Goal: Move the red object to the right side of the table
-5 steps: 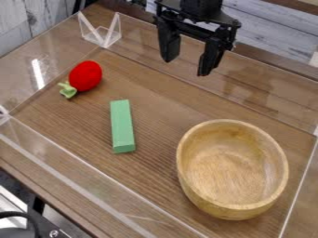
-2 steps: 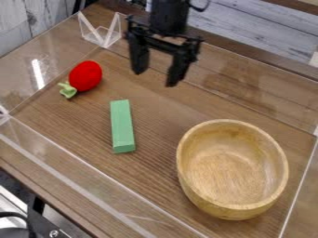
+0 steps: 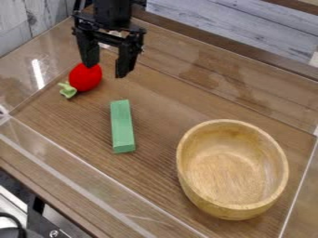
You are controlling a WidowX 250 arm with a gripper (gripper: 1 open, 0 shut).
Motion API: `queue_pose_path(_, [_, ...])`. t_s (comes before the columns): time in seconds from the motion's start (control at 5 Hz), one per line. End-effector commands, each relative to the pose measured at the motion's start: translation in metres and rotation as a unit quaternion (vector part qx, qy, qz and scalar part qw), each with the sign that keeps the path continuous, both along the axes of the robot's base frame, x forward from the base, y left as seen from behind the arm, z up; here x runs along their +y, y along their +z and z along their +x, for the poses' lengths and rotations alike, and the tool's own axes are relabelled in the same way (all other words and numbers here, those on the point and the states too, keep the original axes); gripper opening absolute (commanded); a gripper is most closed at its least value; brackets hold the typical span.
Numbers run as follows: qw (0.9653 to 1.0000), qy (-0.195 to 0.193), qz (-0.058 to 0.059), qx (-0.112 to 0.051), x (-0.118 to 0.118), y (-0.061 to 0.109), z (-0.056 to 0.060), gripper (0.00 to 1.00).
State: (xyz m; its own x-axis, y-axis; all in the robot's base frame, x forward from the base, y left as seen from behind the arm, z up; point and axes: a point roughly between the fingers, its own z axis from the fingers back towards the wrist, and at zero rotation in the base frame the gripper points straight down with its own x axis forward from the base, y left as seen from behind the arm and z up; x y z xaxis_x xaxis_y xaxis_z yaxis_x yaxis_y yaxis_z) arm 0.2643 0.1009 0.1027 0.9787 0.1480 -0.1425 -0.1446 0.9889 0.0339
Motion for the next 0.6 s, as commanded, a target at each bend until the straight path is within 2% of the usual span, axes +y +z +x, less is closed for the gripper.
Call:
queue_pose_path(0.0, [0.9997,-0.004,0.013,-0.022,0.015,0.003,0.013,1.0])
queue_pose_path(0.4, [0.9997,-0.003,0.018,-0.017,0.028,0.011,0.023,1.0])
